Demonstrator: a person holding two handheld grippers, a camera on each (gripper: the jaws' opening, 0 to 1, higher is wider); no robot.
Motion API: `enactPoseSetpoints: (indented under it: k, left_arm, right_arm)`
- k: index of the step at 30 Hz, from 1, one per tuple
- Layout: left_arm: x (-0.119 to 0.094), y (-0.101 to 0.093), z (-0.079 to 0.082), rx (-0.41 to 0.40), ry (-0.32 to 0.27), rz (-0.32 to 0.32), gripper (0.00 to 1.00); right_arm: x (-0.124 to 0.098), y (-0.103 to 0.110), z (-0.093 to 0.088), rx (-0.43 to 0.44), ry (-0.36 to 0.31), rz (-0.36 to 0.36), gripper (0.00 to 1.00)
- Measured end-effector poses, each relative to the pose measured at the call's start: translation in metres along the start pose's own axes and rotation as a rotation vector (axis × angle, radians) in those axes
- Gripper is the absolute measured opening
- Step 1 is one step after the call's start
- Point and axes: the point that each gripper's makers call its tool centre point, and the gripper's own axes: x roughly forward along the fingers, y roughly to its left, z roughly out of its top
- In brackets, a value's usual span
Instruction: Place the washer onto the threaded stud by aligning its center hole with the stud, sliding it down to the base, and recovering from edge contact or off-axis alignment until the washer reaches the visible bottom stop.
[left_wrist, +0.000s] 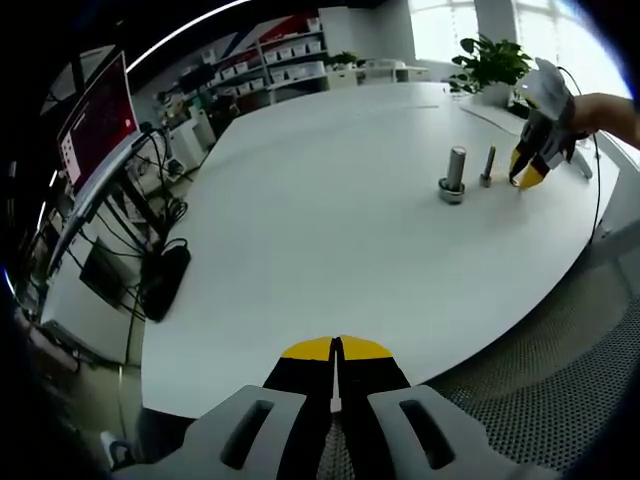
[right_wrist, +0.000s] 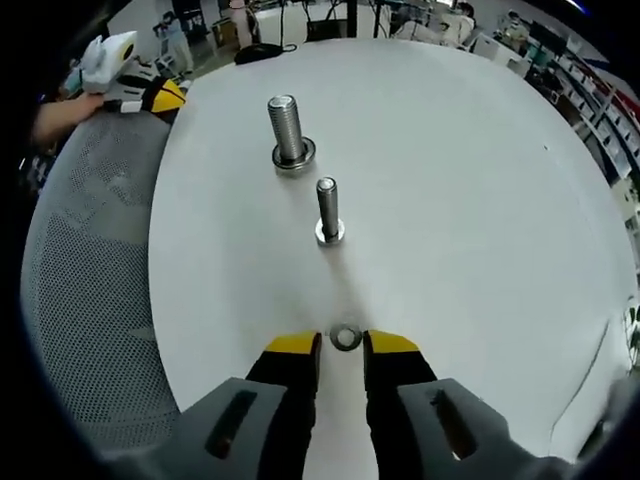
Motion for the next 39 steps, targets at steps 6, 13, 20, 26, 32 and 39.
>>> enactPoseSetpoints:
  k: [6, 13, 20, 26, 32, 39]
  left_arm:
    - [0.000, 0.000, 0.000, 0.000, 0.002, 0.000, 0.00]
    - [0.000, 0.000, -0.001, -0.001, 0.003, 0.001, 0.00]
    - [0.000, 0.000, -0.001, 0.000, 0.005, 0.002, 0.00]
    - [0.001, 0.000, -0.002, 0.001, 0.014, 0.004, 0.00]
    - [0.000, 0.000, -0.002, 0.002, 0.017, 0.005, 0.00]
    - [0.000, 0.000, -0.002, 0.000, 0.013, 0.006, 0.00]
  right_arm:
    - [0.001, -0.001, 0.001, -0.019, 0.029, 0.012, 0.15]
    - [0.002, 0.000, 0.001, -0.033, 0.082, 0.008, 0.14]
    - [0.004, 0.001, 0.002, -0.055, 0.117, -0.028, 0.15]
    - [0.002, 0.001, 0.001, -0.019, 0.090, -0.061, 0.14]
    - [0.002, 0.001, 0.003, 0.065, -0.005, -0.083, 0.14]
    - [0.003, 0.003, 0.011, 0.127, -0.142, -0.119, 0.14]
